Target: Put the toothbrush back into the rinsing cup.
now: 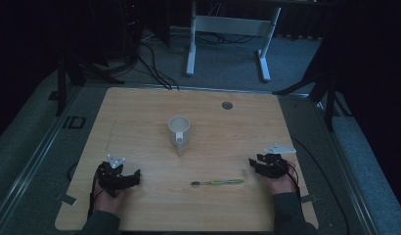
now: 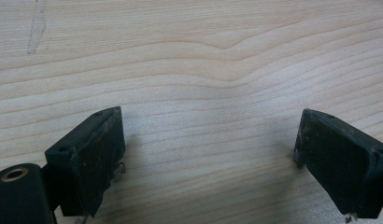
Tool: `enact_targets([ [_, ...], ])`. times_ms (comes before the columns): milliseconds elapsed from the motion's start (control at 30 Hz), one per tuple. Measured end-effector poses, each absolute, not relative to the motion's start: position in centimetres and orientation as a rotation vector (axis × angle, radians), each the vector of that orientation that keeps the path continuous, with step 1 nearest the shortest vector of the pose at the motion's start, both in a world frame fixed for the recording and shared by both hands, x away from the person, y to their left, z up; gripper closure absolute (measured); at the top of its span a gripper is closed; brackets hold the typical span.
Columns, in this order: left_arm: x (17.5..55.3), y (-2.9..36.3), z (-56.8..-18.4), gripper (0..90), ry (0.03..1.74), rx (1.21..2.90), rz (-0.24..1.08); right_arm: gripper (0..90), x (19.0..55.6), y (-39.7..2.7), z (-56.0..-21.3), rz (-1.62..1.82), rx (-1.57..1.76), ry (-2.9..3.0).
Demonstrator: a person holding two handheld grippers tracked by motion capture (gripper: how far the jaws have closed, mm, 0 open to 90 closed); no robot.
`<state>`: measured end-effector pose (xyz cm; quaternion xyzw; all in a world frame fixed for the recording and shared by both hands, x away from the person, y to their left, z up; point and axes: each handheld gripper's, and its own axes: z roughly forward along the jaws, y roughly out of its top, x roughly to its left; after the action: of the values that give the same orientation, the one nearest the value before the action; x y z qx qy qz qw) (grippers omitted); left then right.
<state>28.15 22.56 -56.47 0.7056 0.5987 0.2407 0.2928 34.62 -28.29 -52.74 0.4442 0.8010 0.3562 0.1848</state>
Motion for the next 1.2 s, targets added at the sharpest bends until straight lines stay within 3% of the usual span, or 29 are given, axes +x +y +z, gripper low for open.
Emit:
enact_targets([
  [1200, 28.2, 22.5, -56.5, 9.4, 1.594, 1.884, 0.642, 56.0, 35.0, -26.9, -49.7, 0.931, 1.001, 2.441],
])
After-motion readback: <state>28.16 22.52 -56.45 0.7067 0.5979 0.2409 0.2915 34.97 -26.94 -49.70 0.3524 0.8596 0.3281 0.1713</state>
